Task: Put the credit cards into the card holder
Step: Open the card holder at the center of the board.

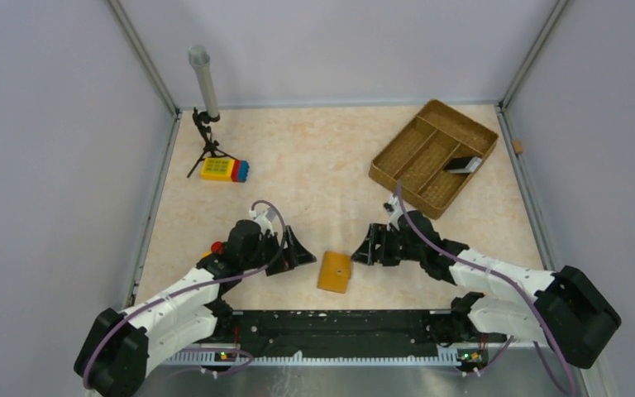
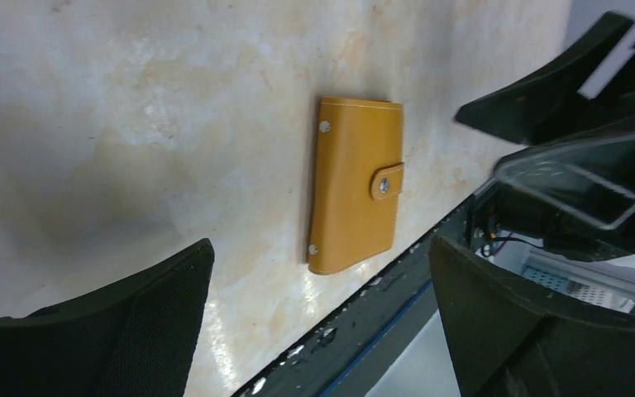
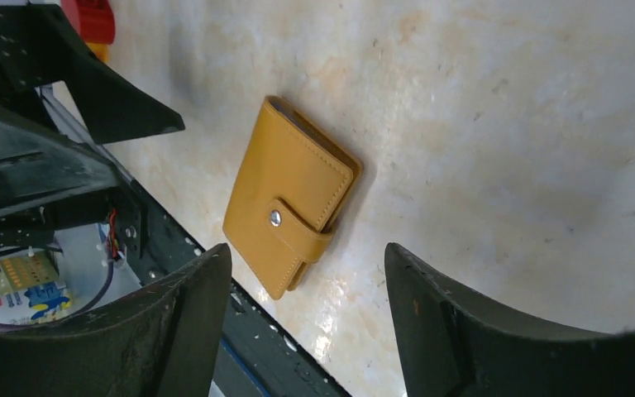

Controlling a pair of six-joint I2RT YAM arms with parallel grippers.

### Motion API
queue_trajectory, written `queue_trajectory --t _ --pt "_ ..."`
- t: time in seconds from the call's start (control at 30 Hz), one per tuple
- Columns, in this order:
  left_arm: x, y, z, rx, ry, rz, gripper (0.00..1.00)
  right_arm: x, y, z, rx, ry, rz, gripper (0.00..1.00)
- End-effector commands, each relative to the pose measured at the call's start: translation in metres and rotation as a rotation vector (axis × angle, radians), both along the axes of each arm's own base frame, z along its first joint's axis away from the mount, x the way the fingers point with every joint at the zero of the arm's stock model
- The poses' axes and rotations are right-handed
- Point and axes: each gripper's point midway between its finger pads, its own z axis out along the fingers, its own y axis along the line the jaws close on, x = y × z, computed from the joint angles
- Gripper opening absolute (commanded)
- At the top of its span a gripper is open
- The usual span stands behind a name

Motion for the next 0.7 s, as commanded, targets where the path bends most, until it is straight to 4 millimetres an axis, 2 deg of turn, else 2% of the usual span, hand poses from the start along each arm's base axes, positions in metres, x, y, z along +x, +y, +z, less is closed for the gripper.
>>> queue_trajectory --t 0.0,0.17,0.27,0.5,0.67 --pt "0.007 -0.023 0.028 -0.141 -0.039 -0.005 0.99 -0.006 0.025 0.002 0.106 0.047 -0.03 0.66" --pt "-0.005 -0.025 0.013 -0.117 0.01 -0.007 0.98 -0.022 0.04 -0.019 0.099 0.117 -0.015 0.61" --pt "-0.012 -0.027 0.007 -0.114 0.041 -0.02 0.97 -0.026 0.051 -0.024 0.11 0.133 -0.009 0.59" --pt "-0.033 -0.033 -0.01 -0.068 0.118 -0.092 0.98 -0.021 0.071 -0.035 0.103 0.148 -0.009 0.55" --pt "-0.039 -0.031 -0.024 -0.027 0.152 -0.092 0.93 -0.018 0.07 -0.046 0.092 0.165 -0.044 0.51"
